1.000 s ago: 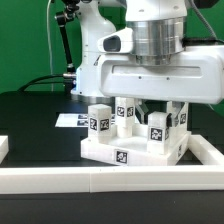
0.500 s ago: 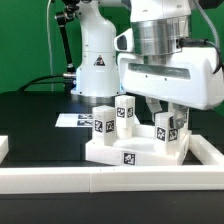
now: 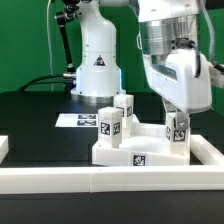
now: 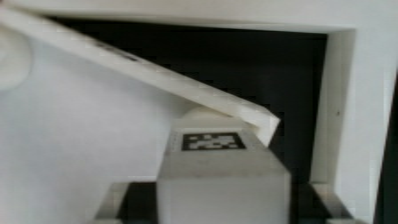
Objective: Assemble square table
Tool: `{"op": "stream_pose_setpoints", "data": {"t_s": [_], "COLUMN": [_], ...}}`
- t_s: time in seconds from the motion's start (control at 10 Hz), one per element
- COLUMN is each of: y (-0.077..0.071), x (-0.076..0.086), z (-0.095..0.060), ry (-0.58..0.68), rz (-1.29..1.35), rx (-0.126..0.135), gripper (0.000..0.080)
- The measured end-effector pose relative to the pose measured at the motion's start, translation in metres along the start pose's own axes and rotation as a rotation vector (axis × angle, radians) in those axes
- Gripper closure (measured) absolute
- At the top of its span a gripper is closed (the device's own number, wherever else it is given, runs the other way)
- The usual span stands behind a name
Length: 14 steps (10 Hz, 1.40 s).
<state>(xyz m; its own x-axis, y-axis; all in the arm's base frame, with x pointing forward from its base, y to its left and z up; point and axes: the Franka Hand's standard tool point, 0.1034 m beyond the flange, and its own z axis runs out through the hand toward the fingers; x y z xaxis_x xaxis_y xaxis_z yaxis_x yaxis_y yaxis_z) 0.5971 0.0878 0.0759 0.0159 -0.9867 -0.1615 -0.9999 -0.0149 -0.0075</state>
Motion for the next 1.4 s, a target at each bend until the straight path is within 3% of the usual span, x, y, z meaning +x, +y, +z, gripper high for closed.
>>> {"op": "stream_pose_setpoints", "data": {"t_s": [0.8, 1.1, 1.2, 1.3, 1.4], "y": [-0.0028, -0.0033, -0.0029, -0.0020, -0.0026], "x": [-0.0035, -0.0050, -0.0043, -0.0016, -0.0002], "z": [-0.0007, -0.0002, -0.0004, -0.0021, -0.0023], "ry": [-0.044, -0.045, -0.045, -0.048, -0.048], "rz": [0.428, 0.453, 0.388, 0.316, 0.268], "rx": [0.009, 0.013, 0.009, -0.011, -0.009], "gripper": [0.0509, 0.0486, 0.0312, 0.0186, 0.0161]}}
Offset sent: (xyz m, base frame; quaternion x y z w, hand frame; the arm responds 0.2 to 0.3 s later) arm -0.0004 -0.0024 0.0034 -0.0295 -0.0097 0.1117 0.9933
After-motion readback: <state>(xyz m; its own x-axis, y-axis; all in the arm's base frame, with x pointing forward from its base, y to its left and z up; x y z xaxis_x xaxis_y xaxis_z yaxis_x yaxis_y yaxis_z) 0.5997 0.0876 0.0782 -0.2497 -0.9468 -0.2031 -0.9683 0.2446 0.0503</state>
